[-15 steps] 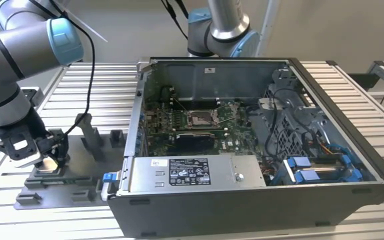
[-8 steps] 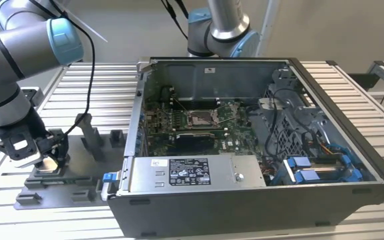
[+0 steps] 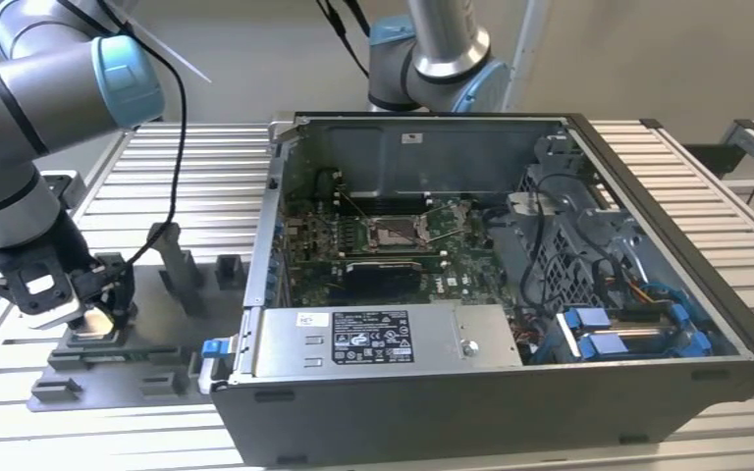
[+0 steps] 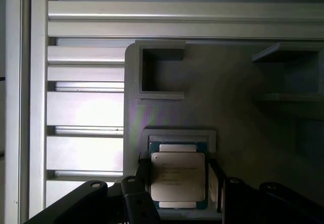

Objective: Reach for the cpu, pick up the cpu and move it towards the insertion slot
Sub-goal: 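Pick up the cpu and move it towards the insertion slot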

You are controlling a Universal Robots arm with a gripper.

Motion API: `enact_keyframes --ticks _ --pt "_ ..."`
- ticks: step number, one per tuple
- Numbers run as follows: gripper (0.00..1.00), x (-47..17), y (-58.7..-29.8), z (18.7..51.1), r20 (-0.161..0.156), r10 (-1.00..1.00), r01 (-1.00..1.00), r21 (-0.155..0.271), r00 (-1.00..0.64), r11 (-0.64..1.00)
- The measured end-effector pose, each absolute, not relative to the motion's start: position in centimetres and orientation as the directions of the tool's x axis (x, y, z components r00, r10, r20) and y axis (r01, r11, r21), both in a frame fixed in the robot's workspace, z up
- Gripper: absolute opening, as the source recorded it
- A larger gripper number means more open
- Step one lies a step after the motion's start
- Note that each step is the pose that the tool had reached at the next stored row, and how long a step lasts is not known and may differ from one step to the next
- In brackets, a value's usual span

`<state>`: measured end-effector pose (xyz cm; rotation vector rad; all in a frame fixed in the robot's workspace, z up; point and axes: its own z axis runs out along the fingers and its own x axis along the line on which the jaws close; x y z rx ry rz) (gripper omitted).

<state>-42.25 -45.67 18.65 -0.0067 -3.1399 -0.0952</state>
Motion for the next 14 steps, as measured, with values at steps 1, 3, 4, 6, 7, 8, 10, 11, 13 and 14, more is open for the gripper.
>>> enact_keyframes --ticks 1,3,4,6,7,8,10,11,13,14 --pt "0.00 -42.25 -45.67 18.64 0.000 0.004 0.004 0.061 -1.000 0.998" --pt "0.00 -42.25 -45.67 18.64 0.000 0.004 0.004 0.061 -1.000 0.998" --pt "0.00 -42.25 -45.67 18.64 0.000 0.004 0.004 0.061 -1.000 0.998" --pt "0.00 -42.24 -45.67 18.69 0.000 0.004 0.004 0.061 -1.000 0.998" --pt "0.00 -42.24 -45.67 18.74 0.000 0.004 0.004 0.061 -1.000 0.998" --pt "0.00 -42.25 -45.67 18.83 0.000 0.004 0.004 0.061 -1.000 0.998" --pt "0.00 -42.25 -45.67 18.99 0.000 0.004 0.004 0.061 -1.000 0.998" --pt "0.00 -42.25 -45.67 19.08 0.000 0.004 0.004 0.061 -1.000 0.998" --pt "0.00 -42.25 -45.67 19.29 0.000 0.004 0.004 0.061 -1.000 0.998" --pt "0.00 -42.25 -45.67 19.40 0.000 0.004 0.004 0.061 -1.000 0.998"
